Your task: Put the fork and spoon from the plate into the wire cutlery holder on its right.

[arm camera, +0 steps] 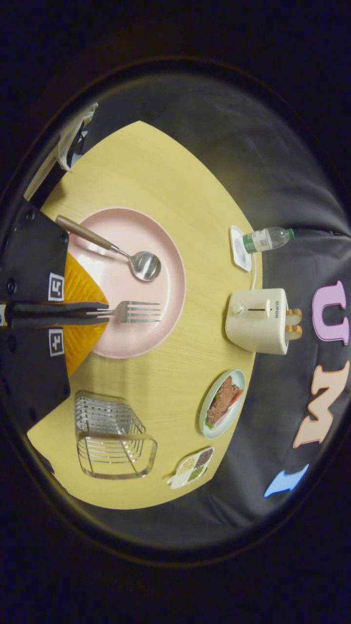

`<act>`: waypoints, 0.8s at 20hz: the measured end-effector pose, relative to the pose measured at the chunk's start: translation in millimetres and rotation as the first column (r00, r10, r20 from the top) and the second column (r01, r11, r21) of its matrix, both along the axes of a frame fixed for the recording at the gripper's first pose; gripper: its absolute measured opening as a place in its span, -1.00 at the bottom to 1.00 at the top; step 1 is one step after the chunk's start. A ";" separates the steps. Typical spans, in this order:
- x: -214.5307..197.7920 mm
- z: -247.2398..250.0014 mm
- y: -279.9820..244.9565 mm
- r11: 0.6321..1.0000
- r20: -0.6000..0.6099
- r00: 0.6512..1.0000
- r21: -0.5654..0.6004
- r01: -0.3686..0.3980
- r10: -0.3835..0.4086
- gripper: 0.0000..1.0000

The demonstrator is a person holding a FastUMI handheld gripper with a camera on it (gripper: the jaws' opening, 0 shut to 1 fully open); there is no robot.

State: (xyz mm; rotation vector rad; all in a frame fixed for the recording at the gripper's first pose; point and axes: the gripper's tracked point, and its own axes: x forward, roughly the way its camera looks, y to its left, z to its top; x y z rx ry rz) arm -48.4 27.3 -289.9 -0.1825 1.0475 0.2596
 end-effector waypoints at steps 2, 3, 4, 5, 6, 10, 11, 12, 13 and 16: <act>1.1 11.2 -10.5 1.000 -0.011 1.000 0.001 -0.007 0.007 -0.87; 1.3 17.0 -15.5 1.000 -0.018 1.000 0.004 -0.010 0.010 -0.87; 2.8 23.1 -22.8 1.000 -0.024 1.000 0.002 -0.012 0.012 -0.87; 4.6 29.9 -31.5 1.000 -0.024 1.000 -0.003 -0.012 0.012 -0.87; 7.9 35.0 -39.6 1.000 -0.024 1.000 -0.012 -0.013 0.013 -0.87; 14.4 51.6 -75.0 0.999 -0.029 0.999 -0.049 -0.014 0.012 -0.87; 15.5 54.1 -84.9 0.998 -0.029 1.000 -0.062 -0.012 0.011 -0.87; 17.7 57.9 -91.8 0.997 -0.028 1.000 -0.070 -0.014 0.012 -0.87; 19.1 60.8 -98.7 0.997 -0.030 0.999 -0.076 -0.015 0.013 -0.87; 21.2 69.5 -121.0 0.995 -0.040 0.999 -0.096 -0.029 0.025 -0.87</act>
